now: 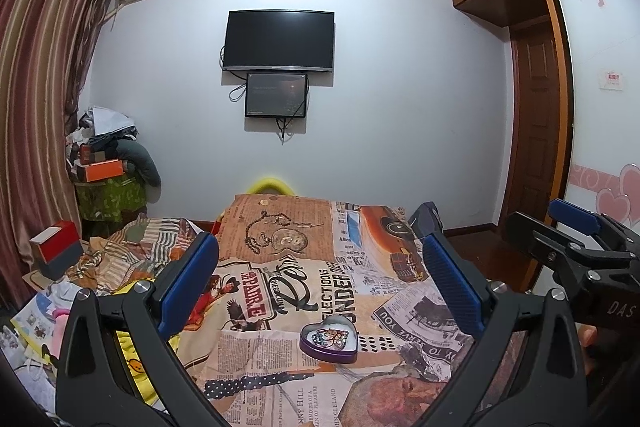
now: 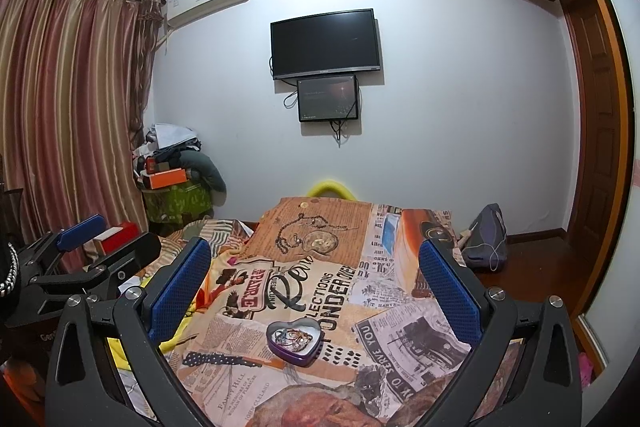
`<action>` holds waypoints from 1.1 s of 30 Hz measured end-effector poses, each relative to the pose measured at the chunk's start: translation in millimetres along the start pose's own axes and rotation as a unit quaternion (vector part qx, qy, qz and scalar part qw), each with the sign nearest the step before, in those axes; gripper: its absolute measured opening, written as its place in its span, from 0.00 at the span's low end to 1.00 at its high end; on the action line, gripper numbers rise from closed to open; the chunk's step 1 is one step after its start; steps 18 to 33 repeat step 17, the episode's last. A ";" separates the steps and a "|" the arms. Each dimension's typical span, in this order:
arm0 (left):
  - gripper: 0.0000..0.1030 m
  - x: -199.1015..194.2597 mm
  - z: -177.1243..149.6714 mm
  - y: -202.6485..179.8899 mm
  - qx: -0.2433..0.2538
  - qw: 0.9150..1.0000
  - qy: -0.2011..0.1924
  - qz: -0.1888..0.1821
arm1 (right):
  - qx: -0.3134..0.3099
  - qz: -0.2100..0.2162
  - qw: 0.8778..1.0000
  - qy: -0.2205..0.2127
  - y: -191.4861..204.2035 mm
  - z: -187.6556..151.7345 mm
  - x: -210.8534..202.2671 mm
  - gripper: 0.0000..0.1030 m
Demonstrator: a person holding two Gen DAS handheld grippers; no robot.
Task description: Organize jewelry
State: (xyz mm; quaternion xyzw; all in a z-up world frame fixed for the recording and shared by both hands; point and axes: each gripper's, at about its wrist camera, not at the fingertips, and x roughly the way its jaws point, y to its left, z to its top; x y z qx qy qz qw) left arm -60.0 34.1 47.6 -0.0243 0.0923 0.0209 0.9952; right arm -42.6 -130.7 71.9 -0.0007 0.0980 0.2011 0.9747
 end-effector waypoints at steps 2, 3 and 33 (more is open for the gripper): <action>0.99 -0.1 -0.2 -0.7 0.001 1.000 0.000 0.001 | 0.000 0.000 1.000 0.001 -0.3 -0.4 0.6 1.00; 0.99 0.2 -0.1 -1.1 0.002 1.000 0.000 0.001 | 0.001 0.000 1.000 0.002 -0.4 -0.2 0.6 1.00; 0.99 7.2 -1.1 4.4 -0.003 1.000 0.008 -0.005 | 0.001 -0.003 1.000 0.009 -0.6 -4.6 7.6 1.00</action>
